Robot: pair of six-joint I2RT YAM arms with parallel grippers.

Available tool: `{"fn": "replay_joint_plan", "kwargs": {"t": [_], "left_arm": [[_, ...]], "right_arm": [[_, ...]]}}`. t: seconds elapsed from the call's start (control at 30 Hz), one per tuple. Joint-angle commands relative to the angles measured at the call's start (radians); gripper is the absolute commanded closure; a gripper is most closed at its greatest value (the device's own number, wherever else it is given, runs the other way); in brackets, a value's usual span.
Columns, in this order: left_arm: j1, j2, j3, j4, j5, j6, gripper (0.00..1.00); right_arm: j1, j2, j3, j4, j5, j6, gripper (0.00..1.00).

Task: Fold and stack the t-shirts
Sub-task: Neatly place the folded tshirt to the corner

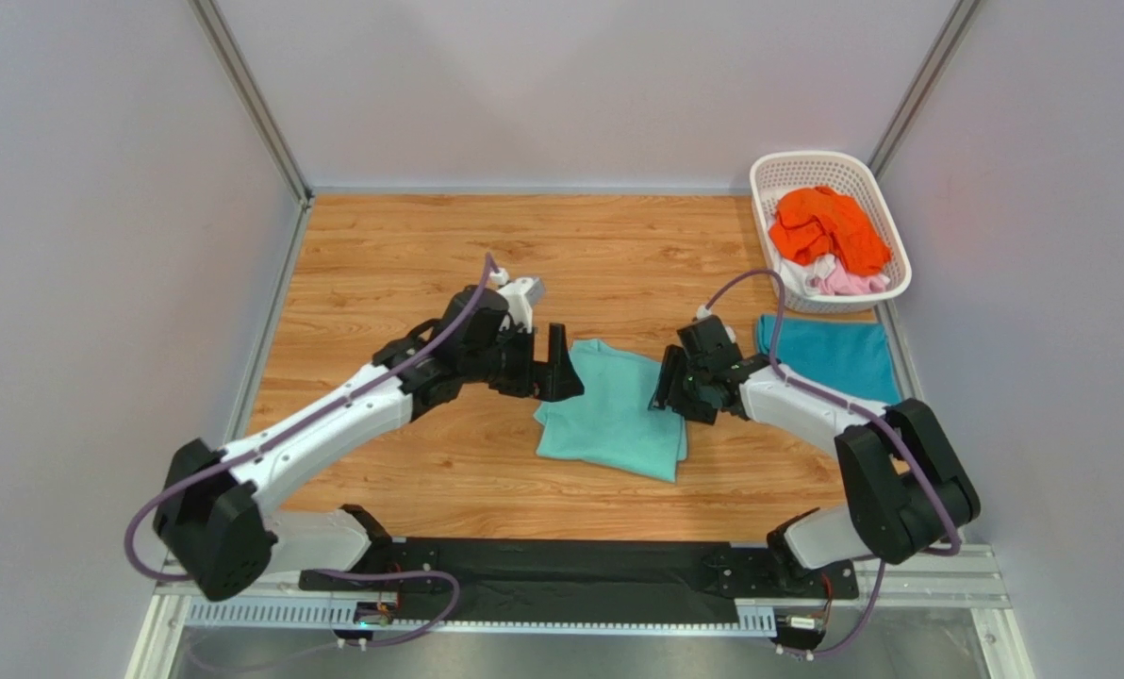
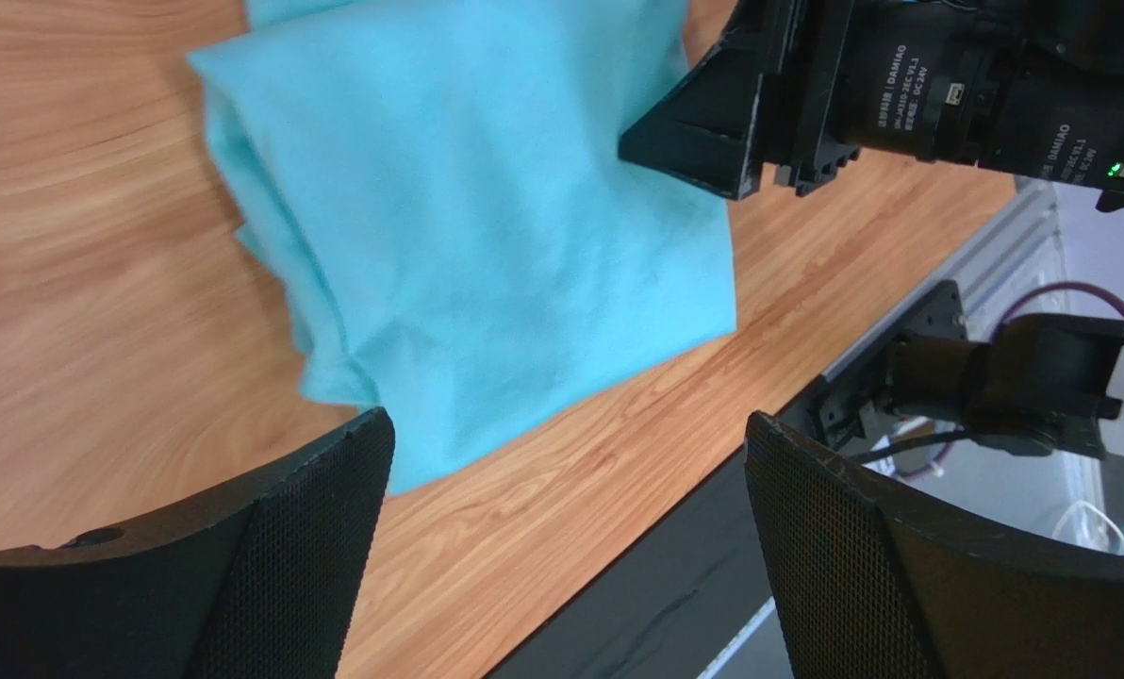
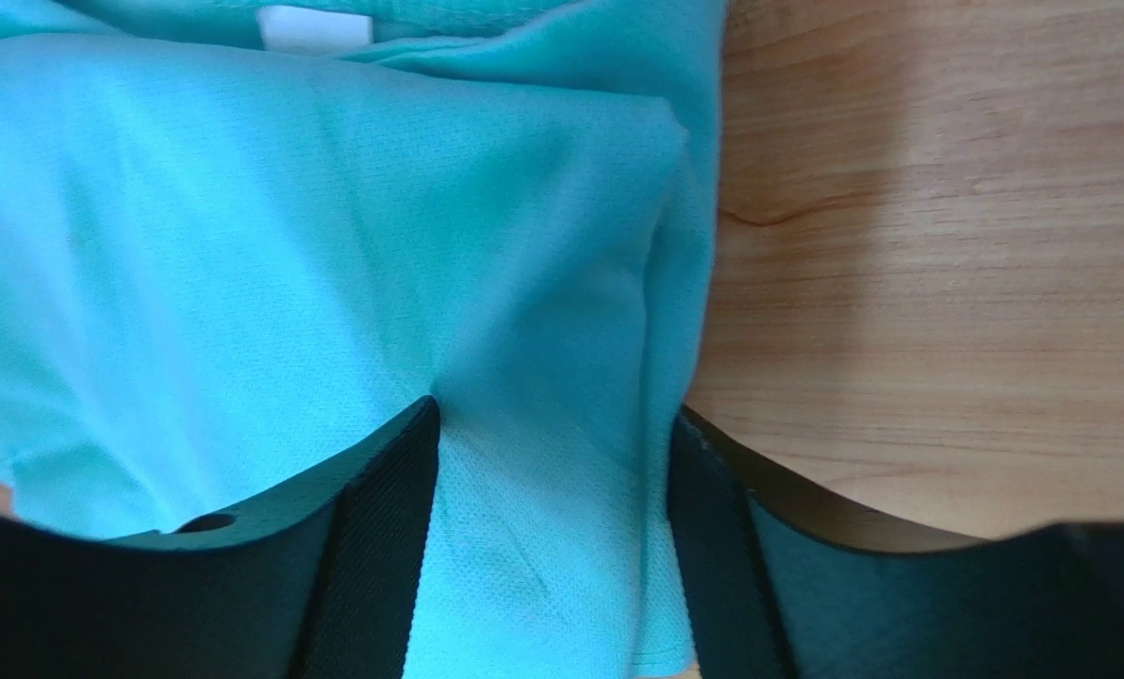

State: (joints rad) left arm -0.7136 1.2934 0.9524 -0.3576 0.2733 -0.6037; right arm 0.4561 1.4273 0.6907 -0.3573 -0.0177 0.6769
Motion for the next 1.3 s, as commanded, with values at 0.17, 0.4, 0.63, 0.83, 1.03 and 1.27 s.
{"fn": "replay_joint_plan", "kwargs": {"t": [0.17,0.4,0.63,0.83,1.03,1.27], "left_arm": [[0.017,-0.305,-0.139,-0.217,-0.287,-0.039,0.00],[0.025,-0.405,-0.198,-0.306,-0.368,-0.042,0.00],[0.028,-0.416,-0.199,-0.313,-0.393,-0.039,0.00],[0.028,-0.411,-0.201,-0.307,-0.391,-0.034,0.00],[0.029,-0.405,-0.201,-0.287,-0.379,-0.024,0.00],[0.036,-0.390,-0.204,-0.273,-0.367,-0.015,0.00]], "right_arm": [[0.105,0.153,0.069,-0.077,0.189,0.013,0.58],[0.151,0.191,0.128,-0.140,0.283,-0.052,0.92],[0.098,0.072,0.161,-0.250,0.406,-0.228,1.00],[0.027,-0.005,0.222,-0.385,0.608,-0.362,1.00],[-0.132,-0.051,0.297,-0.414,0.639,-0.488,1.00],[-0.301,-0.071,0.400,-0.384,0.651,-0.591,1.00]]}}
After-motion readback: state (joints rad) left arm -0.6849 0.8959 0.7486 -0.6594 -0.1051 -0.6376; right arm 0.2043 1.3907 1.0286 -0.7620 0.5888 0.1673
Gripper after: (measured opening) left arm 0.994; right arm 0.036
